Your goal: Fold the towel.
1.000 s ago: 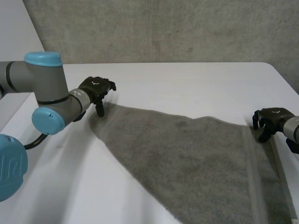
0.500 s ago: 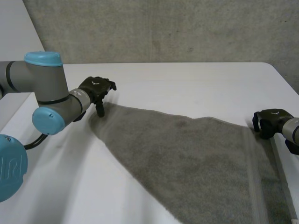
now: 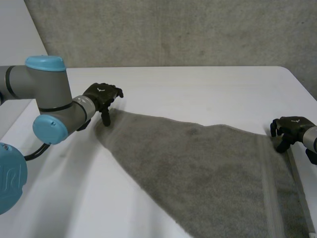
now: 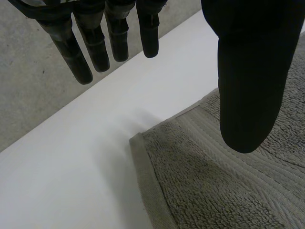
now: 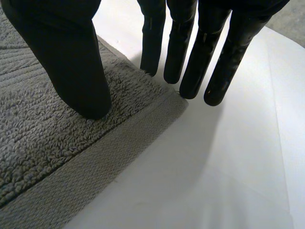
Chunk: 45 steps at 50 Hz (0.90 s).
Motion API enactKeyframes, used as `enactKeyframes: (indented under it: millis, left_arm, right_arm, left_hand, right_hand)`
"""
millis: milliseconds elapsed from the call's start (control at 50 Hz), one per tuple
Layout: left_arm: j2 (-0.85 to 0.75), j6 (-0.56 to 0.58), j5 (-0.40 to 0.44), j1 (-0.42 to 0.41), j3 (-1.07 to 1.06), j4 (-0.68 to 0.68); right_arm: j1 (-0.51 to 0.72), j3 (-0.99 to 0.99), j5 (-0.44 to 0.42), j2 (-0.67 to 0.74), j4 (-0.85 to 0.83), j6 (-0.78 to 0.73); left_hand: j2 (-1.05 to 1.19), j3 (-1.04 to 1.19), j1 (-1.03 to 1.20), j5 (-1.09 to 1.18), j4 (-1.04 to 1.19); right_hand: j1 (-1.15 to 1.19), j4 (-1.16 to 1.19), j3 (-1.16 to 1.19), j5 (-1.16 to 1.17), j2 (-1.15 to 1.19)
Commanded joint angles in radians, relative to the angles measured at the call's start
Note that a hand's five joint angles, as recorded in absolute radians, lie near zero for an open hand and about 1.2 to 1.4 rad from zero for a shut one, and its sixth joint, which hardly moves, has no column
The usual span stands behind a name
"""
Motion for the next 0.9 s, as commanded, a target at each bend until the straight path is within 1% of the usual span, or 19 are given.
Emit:
enactKeyframes:
  millis: [20,40,180,260,280,380,500,540,620,660,680,700,720,760,780,820,900]
  left_arm:
    - [-0.002,0.000,0.000,0.000,-0.004,0.000]
    - [-0.002,0.000,0.000,0.000,-0.004,0.000]
    - [-0.002,0.000,0.000,0.000,-0.004,0.002]
    - [-0.002,-0.002,-0.001,-0.003,-0.004,0.005]
    - [-0.002,-0.002,-0.001,-0.003,-0.004,0.005]
    - [-0.002,-0.003,-0.001,-0.011,-0.003,0.006]
    - [-0.006,-0.003,0.000,-0.017,-0.003,0.009]
    - [-0.010,-0.003,0.000,-0.018,0.002,0.009]
    - [-0.015,-0.003,0.000,-0.021,0.008,0.011]
    - [-0.018,-0.005,0.002,-0.026,0.011,0.021]
    - [-0.018,-0.005,0.002,-0.026,0.011,0.022]
    - [-0.024,-0.008,0.002,-0.026,0.011,0.037]
    - [-0.024,-0.008,0.002,-0.026,0.011,0.037]
    - [-0.051,-0.011,0.002,-0.029,0.012,0.055]
    - [-0.052,-0.011,0.002,-0.029,0.012,0.055]
    - [-0.082,-0.006,0.011,-0.037,0.028,0.058]
    - [-0.119,-0.005,0.019,-0.040,0.060,0.058]
  right_arm:
    - [0.000,-0.011,0.001,0.016,-0.002,0.000]
    - [0.000,-0.012,0.000,0.014,-0.005,0.000]
    - [0.006,-0.011,-0.010,-0.026,-0.029,0.009]
    - [0.011,0.009,-0.031,-0.108,-0.038,0.019]
    - [0.011,0.009,-0.031,-0.109,-0.038,0.019]
    - [0.011,0.044,-0.069,-0.193,-0.038,0.068]
    - [0.023,0.077,-0.109,-0.253,-0.031,0.083]
    - [0.040,0.098,-0.134,-0.291,-0.022,0.088]
    - [0.048,0.117,-0.152,-0.329,0.000,0.088]
    - [0.051,0.136,-0.186,-0.368,0.033,0.088]
    - [0.051,0.137,-0.186,-0.368,0.034,0.088]
    - [0.055,0.144,-0.210,-0.395,0.052,0.088]
    - [0.055,0.144,-0.211,-0.395,0.052,0.088]
    - [0.055,0.164,-0.270,-0.464,0.099,0.088]
    - [0.055,0.164,-0.270,-0.464,0.100,0.088]
    - [0.055,0.189,-0.321,-0.527,0.130,0.088]
    - [0.055,0.215,-0.343,-0.578,0.135,0.086]
  left_hand:
    - [0.033,0.032,0.030,0.035,0.034]
    - [0.033,0.032,0.030,0.035,0.033]
    - [0.027,0.026,0.024,0.029,0.028]
    - [0.024,0.023,0.022,0.026,0.025]
    - [0.024,0.023,0.021,0.026,0.025]
    - [0.024,0.023,0.021,0.026,0.025]
    - [0.021,0.020,0.019,0.023,0.022]
    - [-0.017,-0.018,-0.019,-0.015,-0.016]
    - [-0.058,-0.059,-0.061,-0.056,-0.058]
    - [-0.073,-0.073,-0.075,-0.071,-0.072]
    - [-0.073,-0.073,-0.075,-0.071,-0.072]
    - [-0.079,-0.079,-0.081,-0.077,-0.078]
    - [-0.079,-0.079,-0.081,-0.077,-0.078]
    - [-0.079,-0.079,-0.081,-0.077,-0.078]
    - [-0.079,-0.079,-0.081,-0.077,-0.078]
    - [-0.070,-0.071,-0.073,-0.068,-0.069]
    - [-0.014,-0.015,-0.017,-0.012,-0.013]
  right_hand:
    - [0.608,0.520,0.517,0.514,0.494]
    - [0.824,0.736,0.733,0.730,0.710]
    - [0.827,0.738,0.735,0.733,0.712]
    - [0.827,0.738,0.735,0.733,0.712]
    - [0.827,0.738,0.735,0.733,0.712]
    - [0.827,0.738,0.735,0.733,0.712]
    - [0.827,0.738,0.735,0.733,0.712]
    - [0.827,0.738,0.735,0.733,0.712]
    - [0.827,0.738,0.735,0.733,0.712]
    - [0.827,0.738,0.735,0.733,0.712]
    - [0.827,0.738,0.735,0.733,0.712]
    - [0.827,0.738,0.735,0.733,0.712]
    - [0.827,0.738,0.735,0.733,0.712]
    - [0.827,0.738,0.735,0.733,0.712]
    - [0.827,0.738,0.735,0.733,0.712]
    - [0.827,0.738,0.735,0.733,0.712]
    - [0.827,0.738,0.735,0.733,0.712]
